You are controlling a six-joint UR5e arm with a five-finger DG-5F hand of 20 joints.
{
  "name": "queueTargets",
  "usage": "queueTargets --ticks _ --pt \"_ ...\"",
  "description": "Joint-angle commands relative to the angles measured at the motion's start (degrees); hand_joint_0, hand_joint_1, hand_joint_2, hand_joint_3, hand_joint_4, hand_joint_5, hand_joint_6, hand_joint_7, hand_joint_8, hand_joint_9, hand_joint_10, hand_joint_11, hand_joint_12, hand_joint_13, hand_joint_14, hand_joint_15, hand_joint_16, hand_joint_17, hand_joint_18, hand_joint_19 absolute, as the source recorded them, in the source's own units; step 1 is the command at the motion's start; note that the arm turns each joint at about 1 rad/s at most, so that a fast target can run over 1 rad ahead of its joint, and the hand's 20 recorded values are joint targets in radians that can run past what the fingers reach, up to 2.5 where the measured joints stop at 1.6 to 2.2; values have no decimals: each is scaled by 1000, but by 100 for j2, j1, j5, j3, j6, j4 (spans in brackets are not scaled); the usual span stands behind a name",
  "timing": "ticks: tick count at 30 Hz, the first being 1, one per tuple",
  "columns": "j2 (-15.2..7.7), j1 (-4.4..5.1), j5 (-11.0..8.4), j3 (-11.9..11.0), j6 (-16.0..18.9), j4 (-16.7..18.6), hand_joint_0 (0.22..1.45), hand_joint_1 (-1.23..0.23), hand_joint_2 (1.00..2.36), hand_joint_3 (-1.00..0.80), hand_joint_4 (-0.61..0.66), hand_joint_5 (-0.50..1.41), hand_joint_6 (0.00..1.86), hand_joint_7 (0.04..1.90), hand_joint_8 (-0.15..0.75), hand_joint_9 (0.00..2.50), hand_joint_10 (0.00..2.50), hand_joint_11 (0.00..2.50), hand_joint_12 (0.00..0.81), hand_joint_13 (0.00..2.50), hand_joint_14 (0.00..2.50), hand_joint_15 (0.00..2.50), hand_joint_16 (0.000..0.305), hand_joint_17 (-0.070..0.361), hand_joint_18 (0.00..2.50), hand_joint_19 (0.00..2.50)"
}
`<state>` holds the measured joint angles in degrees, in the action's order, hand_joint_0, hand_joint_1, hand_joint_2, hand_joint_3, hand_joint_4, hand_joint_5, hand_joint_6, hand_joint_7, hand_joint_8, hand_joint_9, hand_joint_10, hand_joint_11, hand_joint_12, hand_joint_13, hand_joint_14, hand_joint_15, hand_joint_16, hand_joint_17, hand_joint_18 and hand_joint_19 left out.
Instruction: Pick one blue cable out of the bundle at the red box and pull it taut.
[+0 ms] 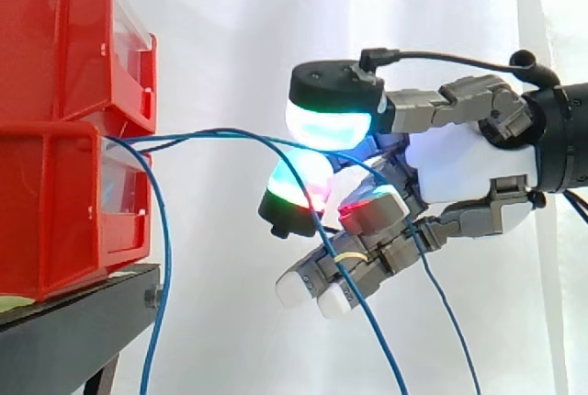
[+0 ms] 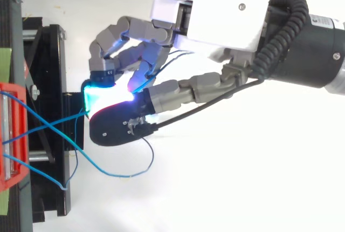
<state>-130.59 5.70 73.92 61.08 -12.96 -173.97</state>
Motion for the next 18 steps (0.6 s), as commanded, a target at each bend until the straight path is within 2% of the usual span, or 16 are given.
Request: queueTargets --ticks 1,11,16,18 --pt "7 1 0 0 -5 3 585 -702 1012 -171 115 -108 908 998 457 1242 4 1235 468 635 7 262 61 137 591 327" --pt "7 1 0 0 -5 3 639 -843 1015 -25 69 -107 926 1061 440 1232 3 1261 453 645 8 266 59 132 608 300" --pt "-1 1 0 0 21 -5 663 -876 1015 22 25 -106 925 1234 438 1234 4 1269 449 652 8 265 58 131 609 285" --pt "-1 1 0 0 21 -5 668 -879 1013 24 27 -107 928 1244 440 1231 4 1249 449 653 8 262 58 131 611 278"
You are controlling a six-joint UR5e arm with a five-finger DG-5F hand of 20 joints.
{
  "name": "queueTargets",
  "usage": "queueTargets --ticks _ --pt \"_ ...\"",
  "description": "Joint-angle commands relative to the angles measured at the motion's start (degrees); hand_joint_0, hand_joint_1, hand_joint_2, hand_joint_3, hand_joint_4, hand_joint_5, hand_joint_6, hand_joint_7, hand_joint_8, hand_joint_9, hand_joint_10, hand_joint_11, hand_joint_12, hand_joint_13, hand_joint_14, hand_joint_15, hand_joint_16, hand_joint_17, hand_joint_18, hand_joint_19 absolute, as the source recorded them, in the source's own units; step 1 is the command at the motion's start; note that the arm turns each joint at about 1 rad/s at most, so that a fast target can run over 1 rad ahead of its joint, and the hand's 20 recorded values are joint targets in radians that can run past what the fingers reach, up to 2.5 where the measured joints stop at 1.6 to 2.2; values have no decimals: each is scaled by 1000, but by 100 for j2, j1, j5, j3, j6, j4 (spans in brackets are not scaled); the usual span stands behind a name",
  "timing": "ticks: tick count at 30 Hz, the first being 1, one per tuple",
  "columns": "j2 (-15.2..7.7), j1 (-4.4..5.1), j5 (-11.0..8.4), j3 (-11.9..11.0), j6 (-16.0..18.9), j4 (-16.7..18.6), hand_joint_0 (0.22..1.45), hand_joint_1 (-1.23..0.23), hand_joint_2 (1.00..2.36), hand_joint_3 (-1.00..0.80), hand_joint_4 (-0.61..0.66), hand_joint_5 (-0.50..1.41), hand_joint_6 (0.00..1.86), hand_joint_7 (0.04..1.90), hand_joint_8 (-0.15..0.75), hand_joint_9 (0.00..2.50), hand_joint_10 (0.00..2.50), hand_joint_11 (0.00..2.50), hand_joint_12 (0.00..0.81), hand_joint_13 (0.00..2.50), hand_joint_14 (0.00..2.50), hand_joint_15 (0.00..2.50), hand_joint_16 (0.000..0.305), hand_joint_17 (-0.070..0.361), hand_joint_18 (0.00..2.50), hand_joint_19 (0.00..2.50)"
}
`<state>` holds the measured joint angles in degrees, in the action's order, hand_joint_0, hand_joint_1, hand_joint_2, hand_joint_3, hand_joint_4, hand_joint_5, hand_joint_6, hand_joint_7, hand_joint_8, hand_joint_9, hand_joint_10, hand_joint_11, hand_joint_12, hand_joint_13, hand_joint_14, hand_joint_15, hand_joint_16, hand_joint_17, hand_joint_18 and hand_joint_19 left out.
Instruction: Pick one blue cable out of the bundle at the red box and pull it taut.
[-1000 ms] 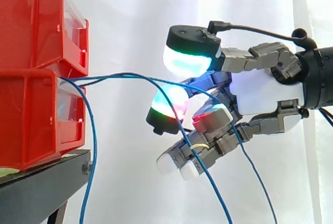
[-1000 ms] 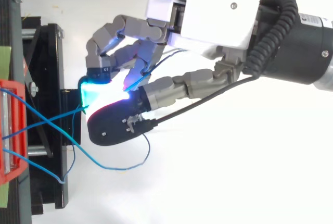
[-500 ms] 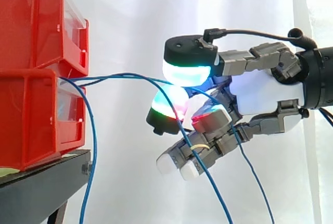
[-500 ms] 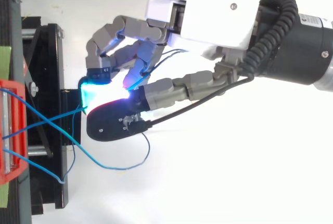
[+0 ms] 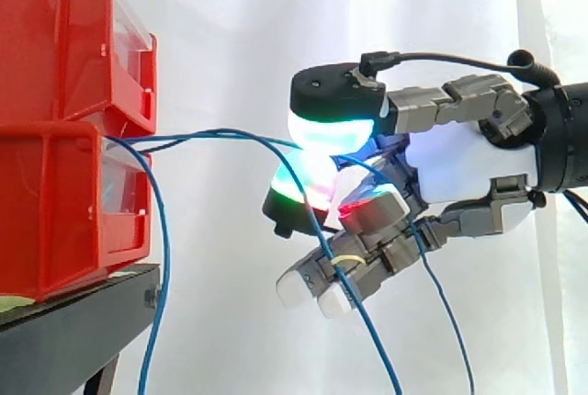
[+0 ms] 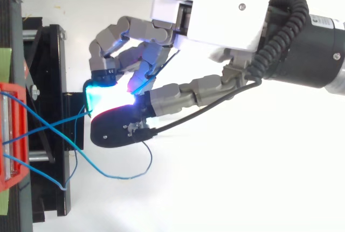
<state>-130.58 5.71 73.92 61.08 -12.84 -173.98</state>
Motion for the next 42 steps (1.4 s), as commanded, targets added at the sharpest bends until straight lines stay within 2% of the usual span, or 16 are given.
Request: queueTargets --ticks 1,9,16,18,27,42 --pt "-3 0 0 0 9 -4 668 -880 1015 26 27 -107 930 1238 441 1225 5 1243 450 651 8 261 58 132 610 276" --pt "-3 0 18 53 97 -22 662 -872 1011 16 24 -106 933 1196 450 1196 5 1192 460 621 7 243 60 135 585 263" --pt "-3 26 44 492 879 84 666 -871 1010 4 20 -108 934 1205 447 1162 6 1166 460 596 7 237 60 135 551 244" --pt "-3 35 44 536 994 137 670 -868 1011 -8 17 -111 936 1200 445 1152 6 1174 455 586 7 236 60 134 537 248" --pt "-3 44 79 554 1029 154 673 -840 1016 -100 73 -124 932 1193 431 1090 7 1141 439 517 6 208 56 127 467 247" --pt "-3 44 61 563 1003 154 671 -826 1015 -122 96 -128 931 1182 435 1065 7 1135 442 485 6 190 56 127 428 242"
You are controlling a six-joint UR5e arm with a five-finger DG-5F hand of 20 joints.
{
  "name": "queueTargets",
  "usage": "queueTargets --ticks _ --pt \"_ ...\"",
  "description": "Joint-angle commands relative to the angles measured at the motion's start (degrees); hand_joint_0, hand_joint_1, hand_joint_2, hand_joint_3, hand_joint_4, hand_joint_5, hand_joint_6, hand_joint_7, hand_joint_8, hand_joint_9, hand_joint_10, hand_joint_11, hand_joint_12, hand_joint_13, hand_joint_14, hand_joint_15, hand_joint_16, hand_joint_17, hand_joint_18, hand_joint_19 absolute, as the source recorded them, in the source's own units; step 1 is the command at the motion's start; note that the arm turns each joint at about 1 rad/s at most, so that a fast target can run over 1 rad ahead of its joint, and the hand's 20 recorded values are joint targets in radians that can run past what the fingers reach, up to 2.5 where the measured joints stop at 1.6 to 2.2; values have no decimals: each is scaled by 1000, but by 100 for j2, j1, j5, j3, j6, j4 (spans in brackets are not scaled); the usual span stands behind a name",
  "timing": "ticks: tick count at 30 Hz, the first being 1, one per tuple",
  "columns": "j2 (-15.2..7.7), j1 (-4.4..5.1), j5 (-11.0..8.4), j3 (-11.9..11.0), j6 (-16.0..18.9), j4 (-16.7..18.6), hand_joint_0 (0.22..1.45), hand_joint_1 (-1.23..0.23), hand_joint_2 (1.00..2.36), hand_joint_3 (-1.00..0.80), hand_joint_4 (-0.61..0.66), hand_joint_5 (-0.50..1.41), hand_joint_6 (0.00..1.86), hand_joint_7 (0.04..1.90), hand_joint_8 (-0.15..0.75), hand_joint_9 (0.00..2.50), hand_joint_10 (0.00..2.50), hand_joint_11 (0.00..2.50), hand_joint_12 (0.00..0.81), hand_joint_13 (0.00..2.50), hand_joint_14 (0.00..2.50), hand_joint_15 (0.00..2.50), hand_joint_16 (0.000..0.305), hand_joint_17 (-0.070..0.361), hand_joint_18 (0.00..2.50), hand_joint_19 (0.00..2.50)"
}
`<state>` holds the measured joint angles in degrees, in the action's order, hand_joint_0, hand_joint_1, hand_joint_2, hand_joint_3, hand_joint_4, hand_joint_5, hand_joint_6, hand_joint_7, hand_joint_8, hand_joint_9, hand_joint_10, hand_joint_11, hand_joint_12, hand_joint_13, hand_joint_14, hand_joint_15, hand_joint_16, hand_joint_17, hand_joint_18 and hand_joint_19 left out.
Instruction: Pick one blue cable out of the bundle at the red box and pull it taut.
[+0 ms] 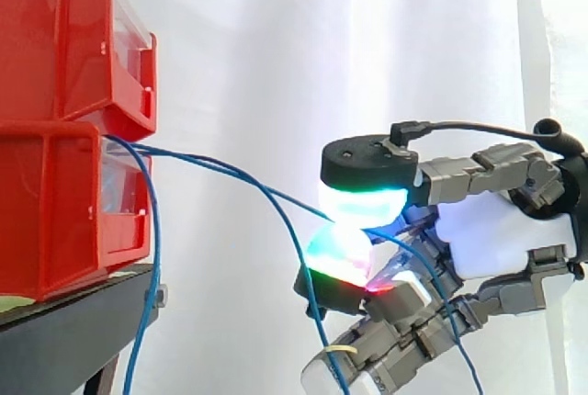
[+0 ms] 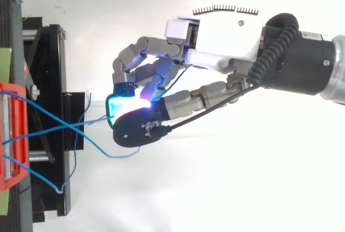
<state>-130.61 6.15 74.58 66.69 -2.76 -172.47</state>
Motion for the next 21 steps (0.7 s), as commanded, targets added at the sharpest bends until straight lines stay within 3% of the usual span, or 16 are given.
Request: queueTargets --ticks 1,4,7,10,14,15,16,18,19,21 --pt "0 0 -5 20 -5 3 671 -826 1015 -126 97 -129 931 1177 434 1063 7 1135 442 484 6 190 56 127 427 243" --pt "0 0 -5 99 -5 3 670 -824 1015 -123 103 -129 931 1178 436 1058 6 1138 443 482 6 186 56 127 427 243" --pt "0 0 -5 327 -5 3 670 -823 1016 -126 101 -130 931 1176 435 1053 8 1134 442 481 6 193 56 127 425 244" --pt "0 0 -5 793 -5 12 670 -823 1016 -125 99 -130 931 1181 435 1051 7 1133 441 481 6 190 56 127 426 246" --pt "0 0 -5 1997 -5 91 670 -822 1016 -128 98 -130 931 1175 433 1048 7 1120 440 473 5 179 56 127 422 235" --pt "0 0 -5 2129 -5 117 670 -822 1015 -128 100 -130 931 1183 432 1046 7 1126 439 472 5 179 56 126 418 235" --pt "0 0 -5 2428 -5 188 670 -822 1016 -128 98 -130 931 1181 431 1046 6 1130 439 471 6 181 56 126 418 232" --pt "0 0 -5 2525 -5 223 671 -821 1016 -130 102 -131 931 1179 433 1045 6 1121 438 471 5 184 56 126 417 234" --pt "0 0 -5 2736 -5 328 671 -822 1016 -131 99 -131 931 1177 435 1043 6 1126 438 471 6 181 56 126 417 234" --pt "0 -26 -14 2788 -32 407 671 -822 1016 -131 97 -131 931 1181 430 1044 5 1123 438 470 6 181 56 126 417 236"
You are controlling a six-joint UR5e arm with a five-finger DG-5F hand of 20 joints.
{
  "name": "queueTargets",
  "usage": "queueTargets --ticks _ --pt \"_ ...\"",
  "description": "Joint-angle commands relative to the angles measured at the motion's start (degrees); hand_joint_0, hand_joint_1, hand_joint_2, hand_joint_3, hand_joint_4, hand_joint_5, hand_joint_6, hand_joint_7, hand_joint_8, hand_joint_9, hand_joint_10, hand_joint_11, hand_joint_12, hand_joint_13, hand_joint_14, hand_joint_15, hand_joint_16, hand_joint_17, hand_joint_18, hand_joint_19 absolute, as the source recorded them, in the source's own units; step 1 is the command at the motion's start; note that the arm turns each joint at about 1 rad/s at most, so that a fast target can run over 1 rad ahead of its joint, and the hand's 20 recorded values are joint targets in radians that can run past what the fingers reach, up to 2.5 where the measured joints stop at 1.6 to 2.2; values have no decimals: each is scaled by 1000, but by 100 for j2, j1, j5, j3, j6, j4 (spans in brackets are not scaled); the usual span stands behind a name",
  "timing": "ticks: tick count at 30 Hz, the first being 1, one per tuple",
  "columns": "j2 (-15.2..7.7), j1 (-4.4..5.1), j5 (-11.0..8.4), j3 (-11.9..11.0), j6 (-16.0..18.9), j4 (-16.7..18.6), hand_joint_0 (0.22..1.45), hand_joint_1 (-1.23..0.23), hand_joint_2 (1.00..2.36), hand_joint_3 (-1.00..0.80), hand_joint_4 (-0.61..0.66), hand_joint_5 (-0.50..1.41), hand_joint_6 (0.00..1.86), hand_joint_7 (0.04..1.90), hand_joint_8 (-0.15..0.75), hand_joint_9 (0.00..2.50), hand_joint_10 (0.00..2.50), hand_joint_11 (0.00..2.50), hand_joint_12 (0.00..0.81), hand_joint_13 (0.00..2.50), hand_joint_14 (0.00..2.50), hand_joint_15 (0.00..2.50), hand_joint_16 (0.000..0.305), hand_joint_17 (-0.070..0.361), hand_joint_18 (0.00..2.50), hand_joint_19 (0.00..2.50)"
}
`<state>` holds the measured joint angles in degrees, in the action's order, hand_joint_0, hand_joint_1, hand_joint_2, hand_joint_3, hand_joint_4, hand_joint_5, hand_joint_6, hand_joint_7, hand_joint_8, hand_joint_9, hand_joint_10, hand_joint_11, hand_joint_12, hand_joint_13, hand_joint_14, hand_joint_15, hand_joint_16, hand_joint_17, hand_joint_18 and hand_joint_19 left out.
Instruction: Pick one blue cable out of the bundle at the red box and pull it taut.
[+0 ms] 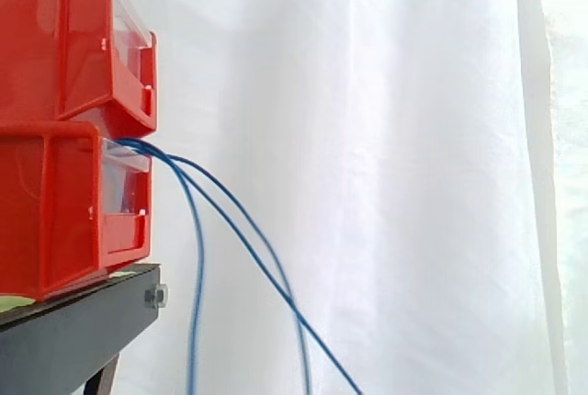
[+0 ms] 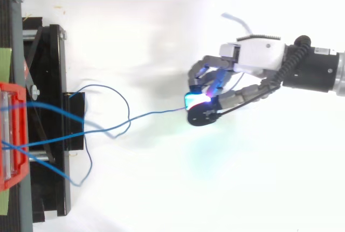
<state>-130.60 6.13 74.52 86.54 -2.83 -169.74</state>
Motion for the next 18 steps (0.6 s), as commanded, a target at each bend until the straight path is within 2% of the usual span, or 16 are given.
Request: queueTargets --ticks 1,4,7,14,18 --pt "0 -42 -17 803 -42 117 671 -822 1016 -131 101 -131 932 1175 429 1042 8 1120 438 471 6 184 56 126 416 235" --pt "0 -86 -8 803 -42 46 671 -822 1016 -131 96 -131 932 1176 429 1041 6 1128 438 471 5 174 56 126 414 236" --pt "0 -86 -17 768 -104 108 670 -820 1017 -130 100 -132 932 1173 431 1040 8 1129 438 469 5 174 56 126 413 237" --pt "0 -86 9 777 -86 749 671 -820 1016 -130 96 -132 932 1175 430 1036 8 1128 438 464 6 176 56 126 410 236" --pt "0 -77 9 768 -86 837 671 -819 1016 -129 95 -132 932 1174 431 1036 6 1128 437 462 5 176 56 126 410 237"
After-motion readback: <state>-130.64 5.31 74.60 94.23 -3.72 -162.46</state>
